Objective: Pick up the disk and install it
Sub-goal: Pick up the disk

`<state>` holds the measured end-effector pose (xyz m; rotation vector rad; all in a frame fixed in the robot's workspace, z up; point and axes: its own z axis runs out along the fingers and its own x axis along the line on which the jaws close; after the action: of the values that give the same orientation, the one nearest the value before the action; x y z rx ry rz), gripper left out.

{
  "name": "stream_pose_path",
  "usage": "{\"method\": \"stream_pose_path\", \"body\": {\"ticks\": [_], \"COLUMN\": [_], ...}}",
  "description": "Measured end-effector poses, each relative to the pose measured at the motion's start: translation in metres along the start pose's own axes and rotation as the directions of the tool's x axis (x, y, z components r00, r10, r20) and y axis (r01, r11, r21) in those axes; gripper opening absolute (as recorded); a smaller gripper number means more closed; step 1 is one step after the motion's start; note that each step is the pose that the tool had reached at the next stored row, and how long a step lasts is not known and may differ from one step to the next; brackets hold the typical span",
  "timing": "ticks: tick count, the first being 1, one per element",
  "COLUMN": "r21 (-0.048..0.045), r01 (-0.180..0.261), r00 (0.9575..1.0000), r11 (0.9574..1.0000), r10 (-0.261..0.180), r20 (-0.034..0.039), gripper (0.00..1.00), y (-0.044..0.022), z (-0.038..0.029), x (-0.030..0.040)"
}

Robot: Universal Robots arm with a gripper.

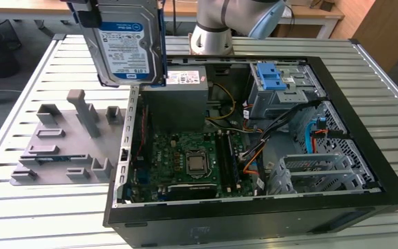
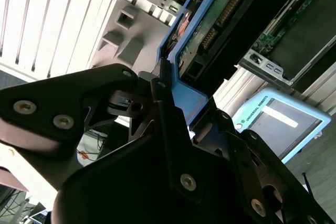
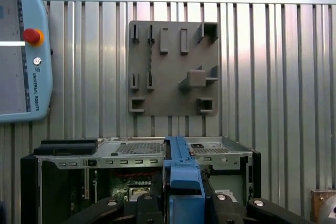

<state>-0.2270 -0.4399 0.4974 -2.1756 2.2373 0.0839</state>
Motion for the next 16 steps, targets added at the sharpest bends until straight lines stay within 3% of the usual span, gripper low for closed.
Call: {"method": "stream_pose_path", "body": {"ticks": [16], "r21": [0.0001], "r01": [0.0], "r00": [1.0], "r11": [1.0], "r10": [0.0], "r20": [0.0], "gripper": [0.36], "y": [-0.0045], "z": [-0.0001], "x": [-0.0002]}}
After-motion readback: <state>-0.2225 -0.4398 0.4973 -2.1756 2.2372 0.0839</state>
